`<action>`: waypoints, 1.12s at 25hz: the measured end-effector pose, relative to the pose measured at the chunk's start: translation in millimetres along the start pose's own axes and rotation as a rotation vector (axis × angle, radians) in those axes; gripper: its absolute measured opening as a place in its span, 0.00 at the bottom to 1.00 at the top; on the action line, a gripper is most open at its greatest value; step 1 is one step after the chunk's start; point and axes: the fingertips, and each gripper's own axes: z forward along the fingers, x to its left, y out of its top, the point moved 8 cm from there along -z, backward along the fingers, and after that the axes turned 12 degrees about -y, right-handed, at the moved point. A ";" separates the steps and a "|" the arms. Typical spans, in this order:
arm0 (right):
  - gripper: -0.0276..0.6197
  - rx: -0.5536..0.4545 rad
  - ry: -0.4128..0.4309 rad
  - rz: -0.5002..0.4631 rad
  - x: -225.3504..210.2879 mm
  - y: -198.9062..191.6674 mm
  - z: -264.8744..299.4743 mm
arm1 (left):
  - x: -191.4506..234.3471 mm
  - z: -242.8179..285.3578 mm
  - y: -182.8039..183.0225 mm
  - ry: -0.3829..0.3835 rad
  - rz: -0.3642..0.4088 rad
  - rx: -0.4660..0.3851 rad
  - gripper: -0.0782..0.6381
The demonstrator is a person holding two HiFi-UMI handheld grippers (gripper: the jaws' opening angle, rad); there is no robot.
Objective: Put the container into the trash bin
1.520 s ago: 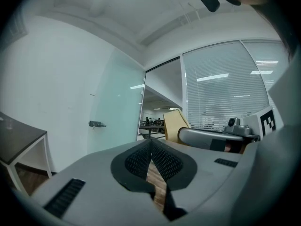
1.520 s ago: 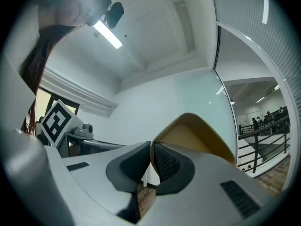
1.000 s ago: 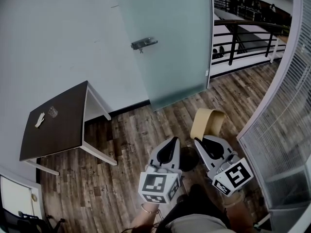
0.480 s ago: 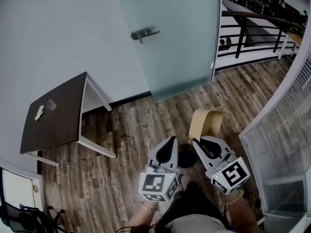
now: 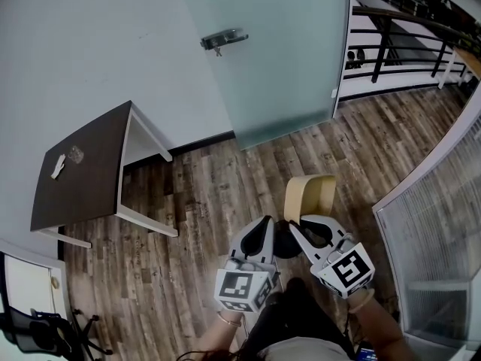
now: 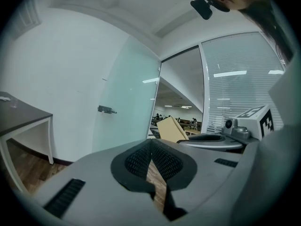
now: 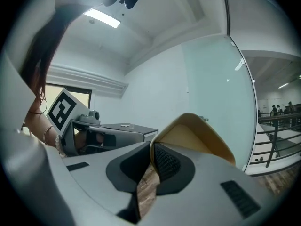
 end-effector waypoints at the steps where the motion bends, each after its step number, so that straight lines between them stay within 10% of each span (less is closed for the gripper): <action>1: 0.09 0.001 0.009 -0.006 -1.9 -6.0 6.3 | 5.2 2.4 -5.1 0.003 -0.003 0.003 0.14; 28: 0.09 0.287 0.162 -0.111 9.3 -229.3 106.3 | 101.3 28.1 -178.6 0.035 -0.059 0.081 0.13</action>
